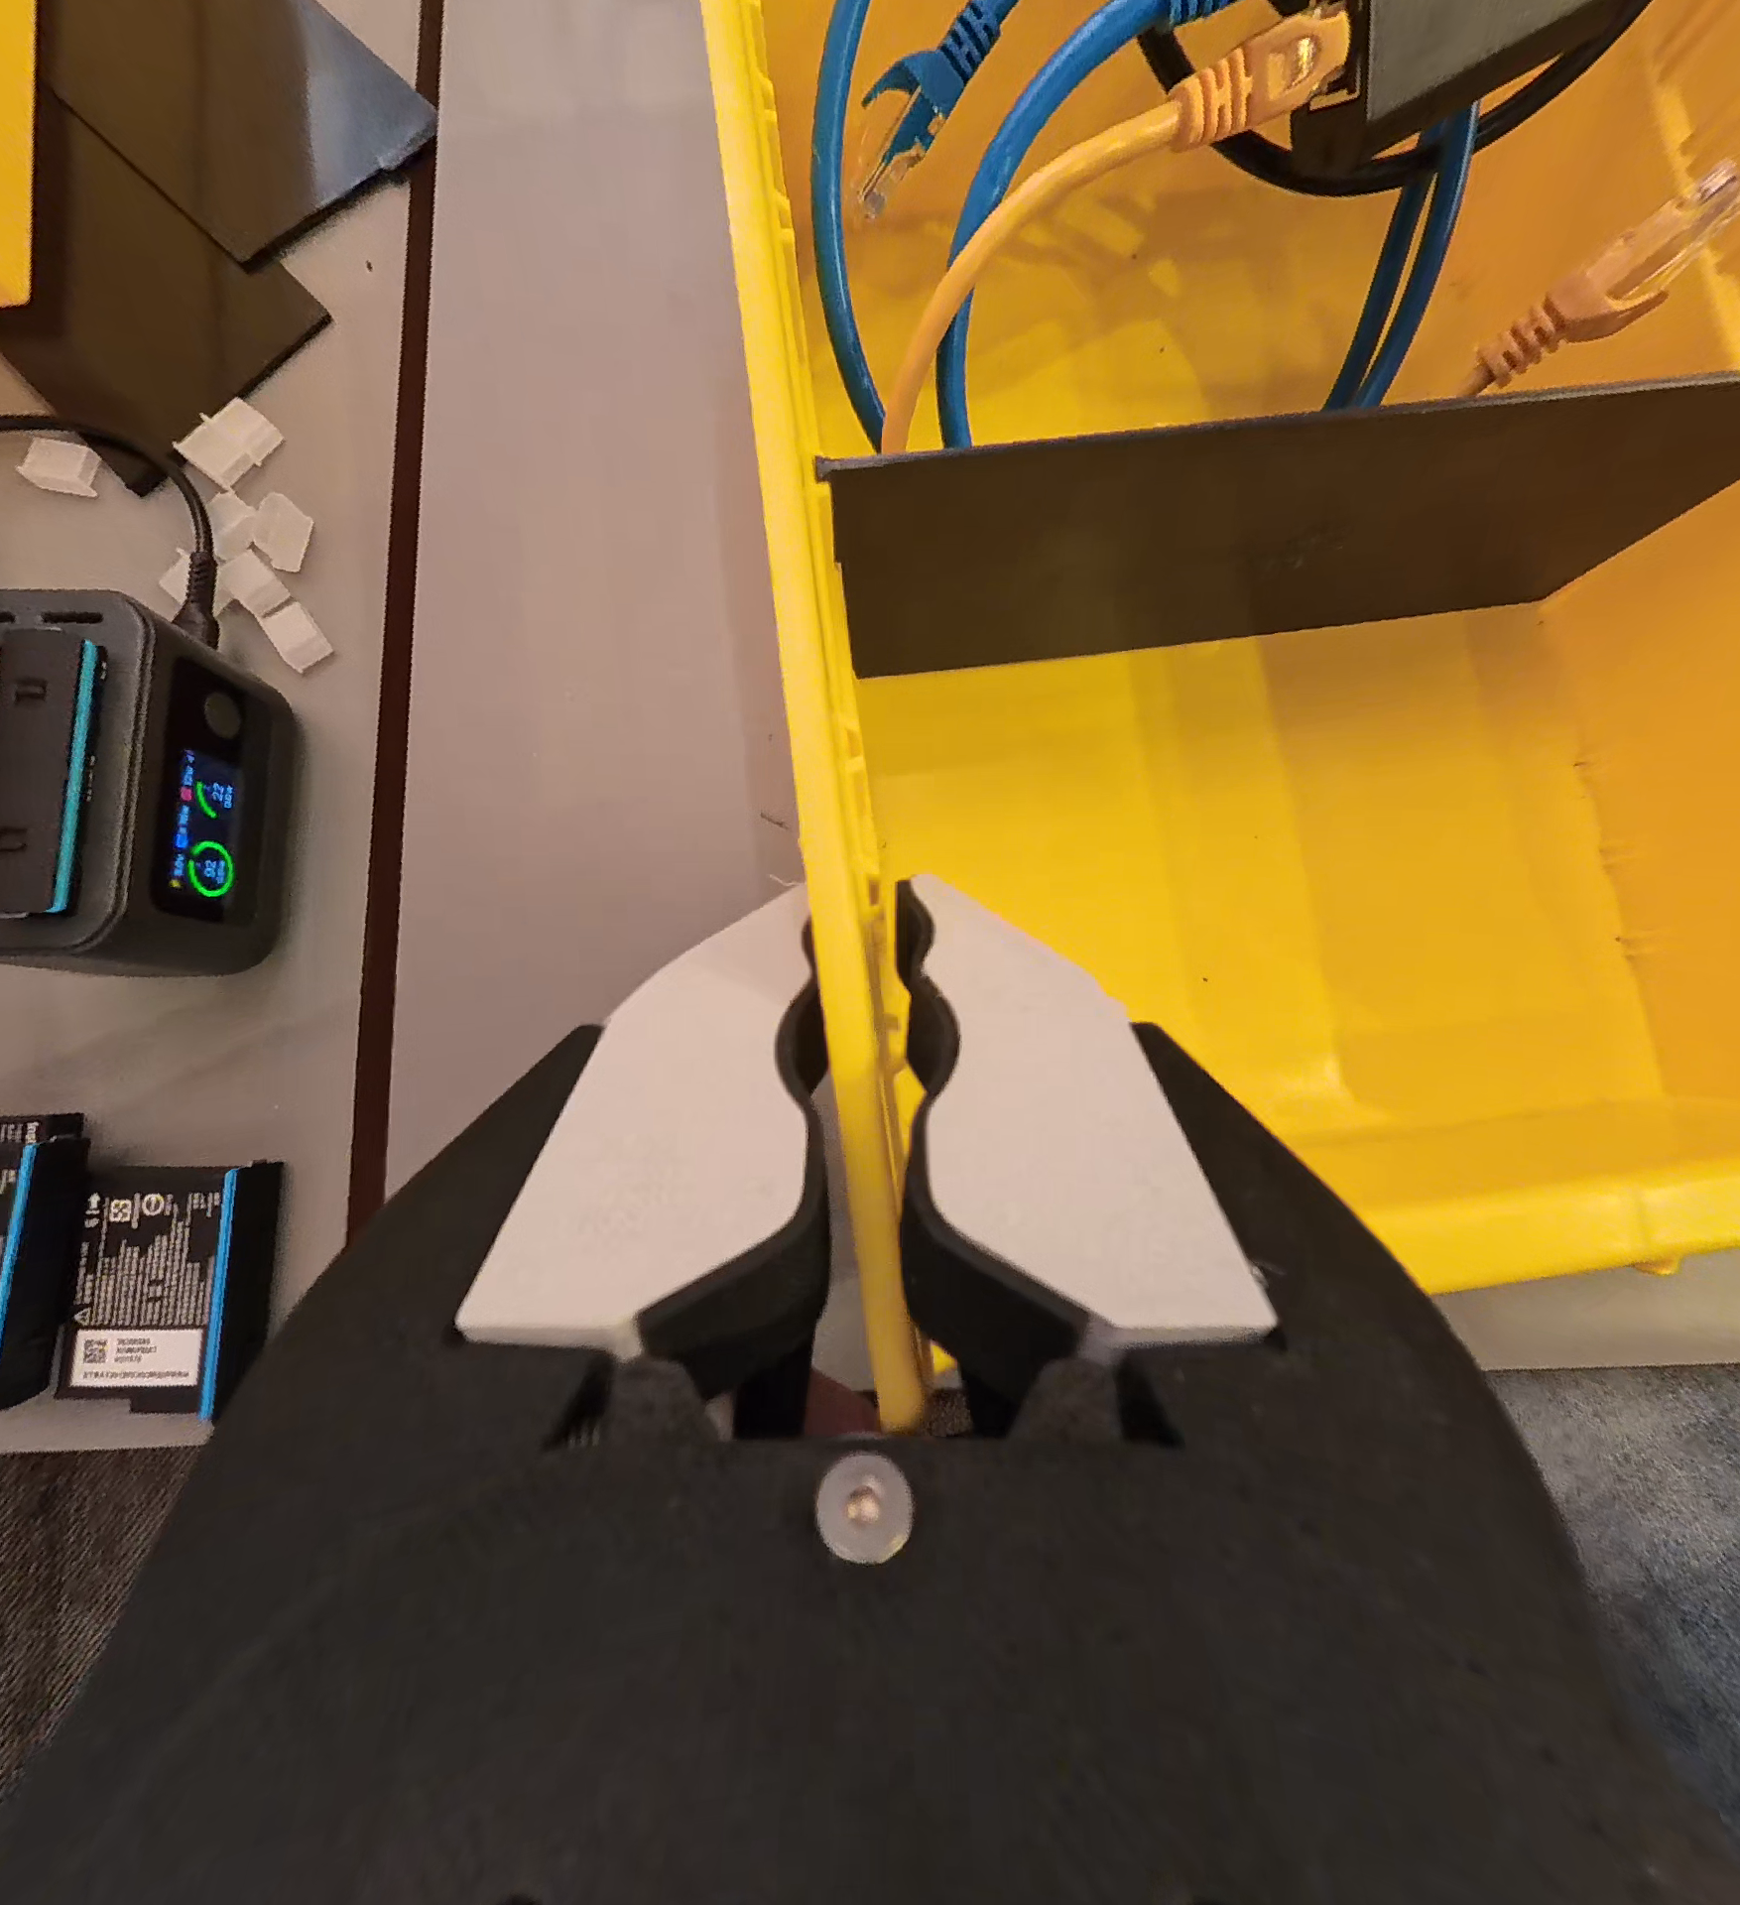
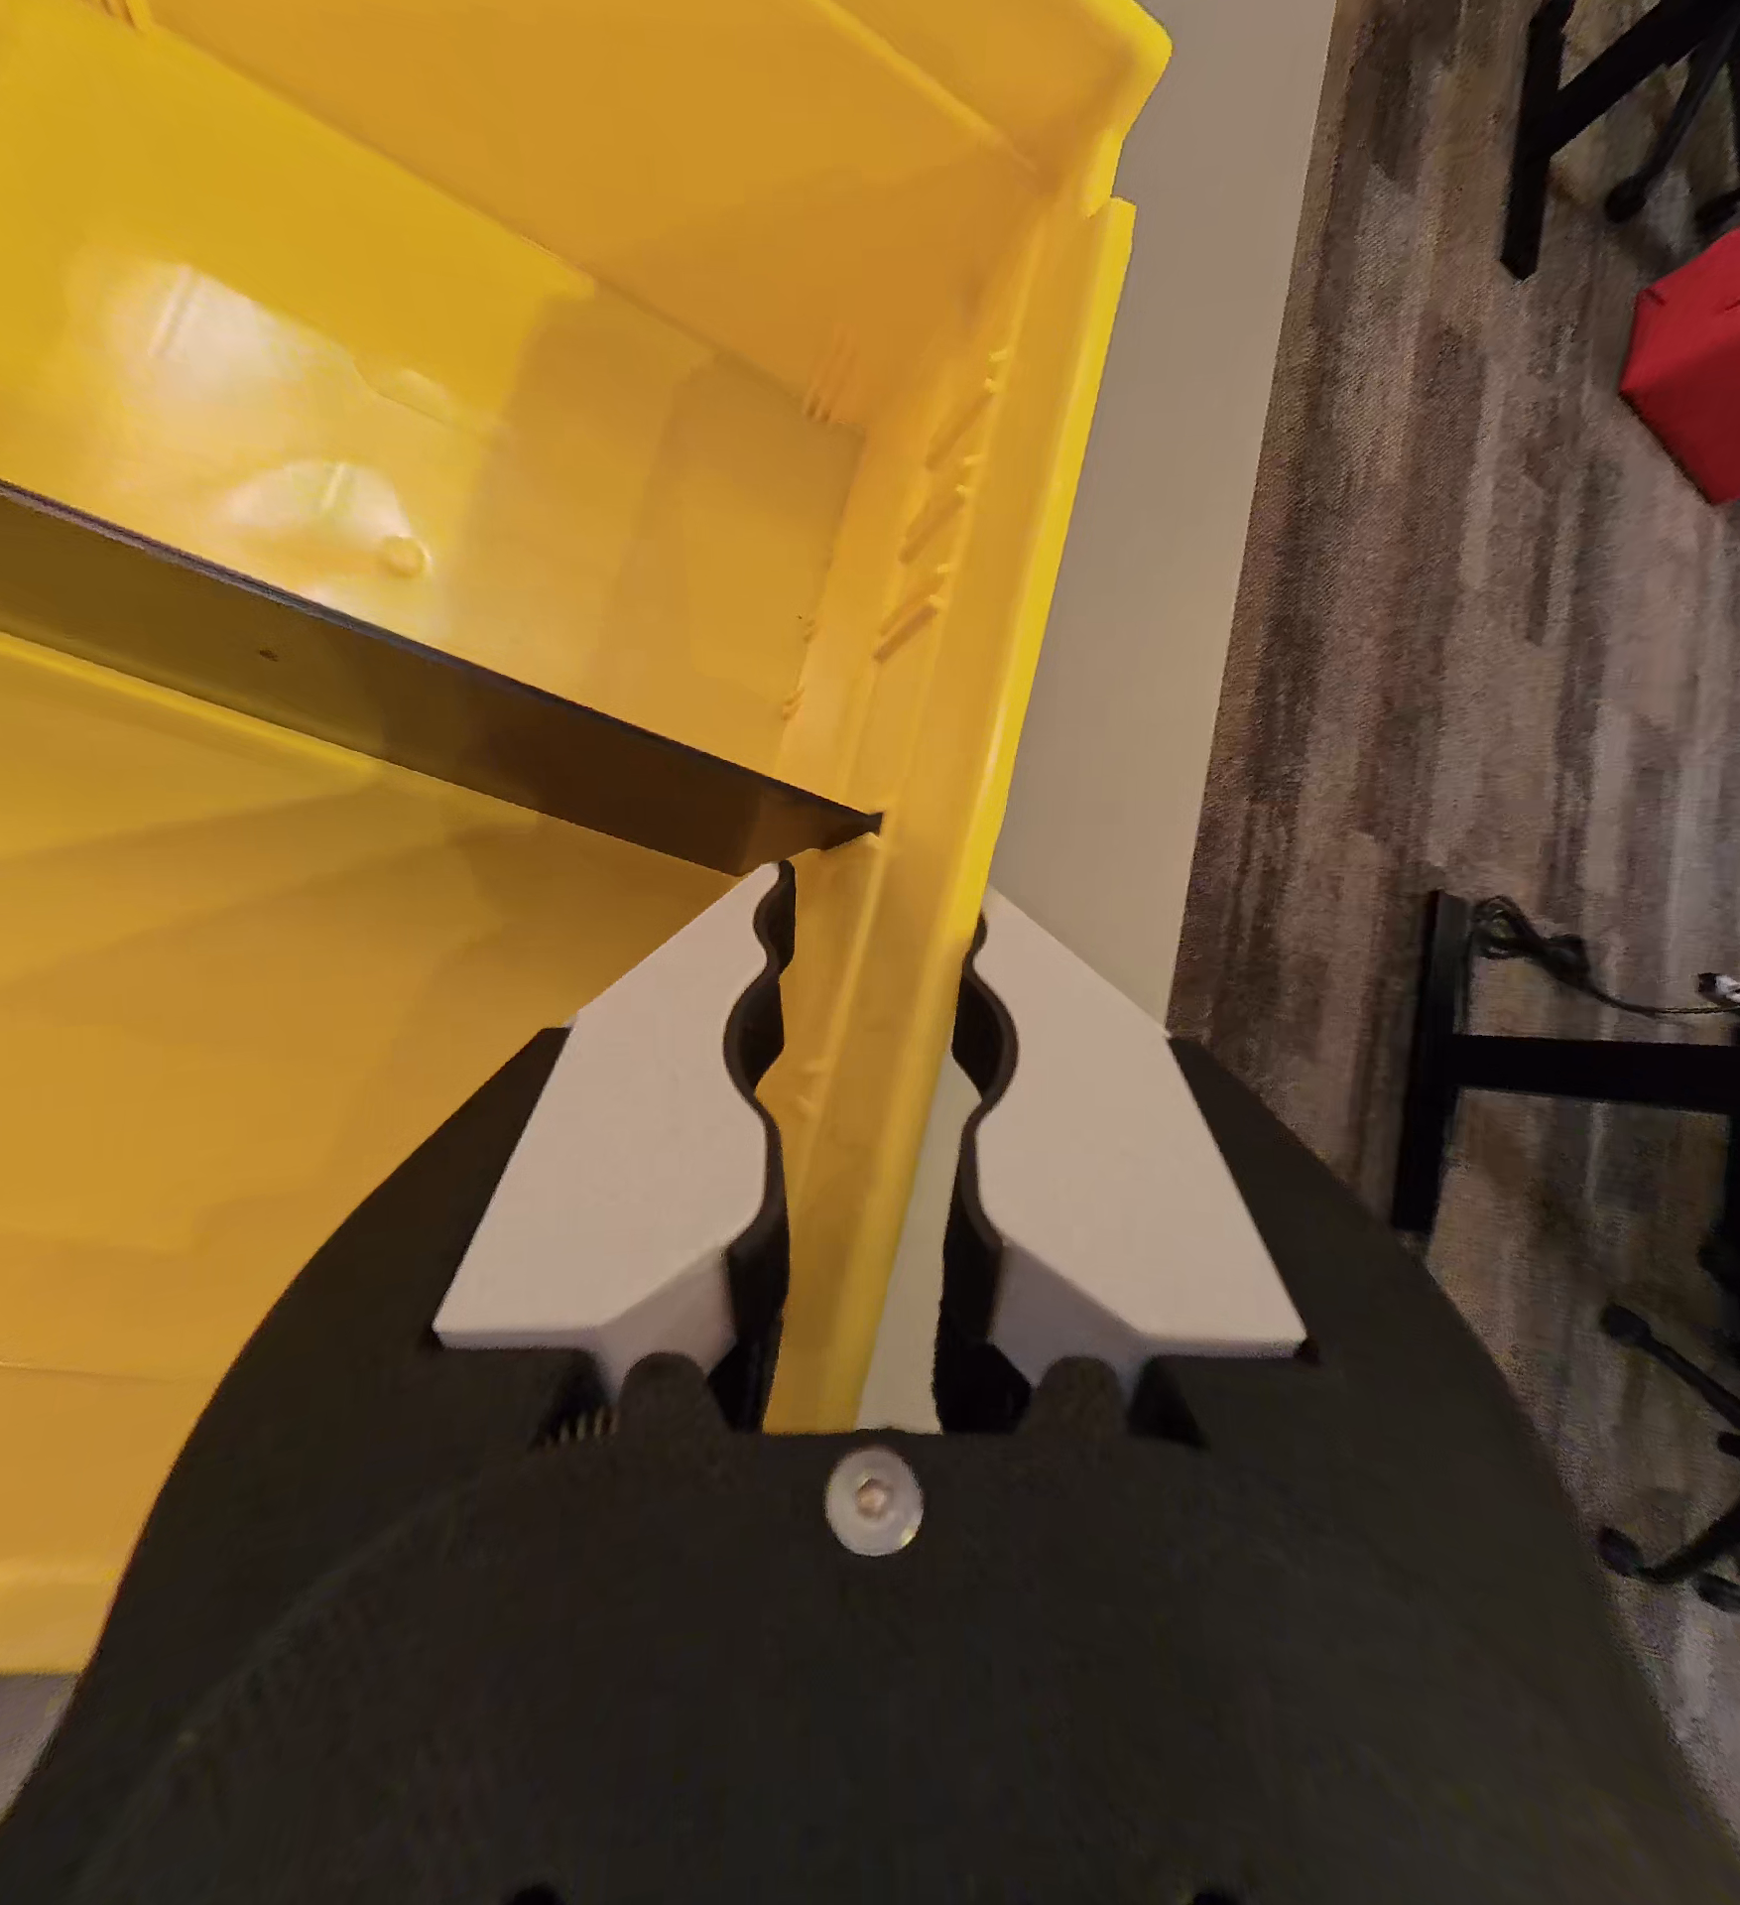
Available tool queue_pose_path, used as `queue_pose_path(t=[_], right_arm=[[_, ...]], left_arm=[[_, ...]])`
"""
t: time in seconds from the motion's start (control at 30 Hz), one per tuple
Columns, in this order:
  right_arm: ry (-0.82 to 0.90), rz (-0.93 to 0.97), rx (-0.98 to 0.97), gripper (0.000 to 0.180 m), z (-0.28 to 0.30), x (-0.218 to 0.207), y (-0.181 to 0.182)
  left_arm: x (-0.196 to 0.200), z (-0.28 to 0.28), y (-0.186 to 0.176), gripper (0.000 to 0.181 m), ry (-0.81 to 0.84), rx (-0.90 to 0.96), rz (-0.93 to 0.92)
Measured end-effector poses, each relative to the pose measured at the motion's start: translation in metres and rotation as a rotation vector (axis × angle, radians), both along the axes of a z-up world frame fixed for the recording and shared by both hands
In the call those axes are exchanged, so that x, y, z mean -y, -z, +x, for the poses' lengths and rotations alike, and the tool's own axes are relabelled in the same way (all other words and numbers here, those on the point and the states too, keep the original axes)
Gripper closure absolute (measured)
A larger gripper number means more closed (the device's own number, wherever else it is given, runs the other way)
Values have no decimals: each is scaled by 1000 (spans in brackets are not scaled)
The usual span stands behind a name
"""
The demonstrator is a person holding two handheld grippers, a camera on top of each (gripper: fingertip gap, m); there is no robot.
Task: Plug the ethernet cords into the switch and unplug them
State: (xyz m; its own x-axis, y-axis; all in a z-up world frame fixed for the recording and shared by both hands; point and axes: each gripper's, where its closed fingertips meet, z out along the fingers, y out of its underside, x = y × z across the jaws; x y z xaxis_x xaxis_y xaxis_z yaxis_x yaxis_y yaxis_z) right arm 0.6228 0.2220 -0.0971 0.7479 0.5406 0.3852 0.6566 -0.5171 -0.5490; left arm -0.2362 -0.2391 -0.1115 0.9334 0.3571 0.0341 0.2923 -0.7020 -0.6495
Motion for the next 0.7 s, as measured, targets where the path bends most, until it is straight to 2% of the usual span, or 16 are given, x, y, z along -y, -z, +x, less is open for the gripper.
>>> queue_pose_path(t=[0.03,0.23,0.37,0.53,0.7], right_arm=[[-3,11,16,151,0,0,-1],[3,153,85,137,0,-5,-30],[-16,290,108,135,-16,2,-70],[-162,346,-15,142,-87,31,-108],[-345,346,-92,141,-170,63,-115]], left_arm=[[-1,0,-2,166,-1,1,11],[-3,-5,-20,140,-2,-75,45],[-3,-14,-55,131,1,-257,63],[-33,-1,-112,130,123,-498,102],[-85,25,-133,129,332,-635,97]])
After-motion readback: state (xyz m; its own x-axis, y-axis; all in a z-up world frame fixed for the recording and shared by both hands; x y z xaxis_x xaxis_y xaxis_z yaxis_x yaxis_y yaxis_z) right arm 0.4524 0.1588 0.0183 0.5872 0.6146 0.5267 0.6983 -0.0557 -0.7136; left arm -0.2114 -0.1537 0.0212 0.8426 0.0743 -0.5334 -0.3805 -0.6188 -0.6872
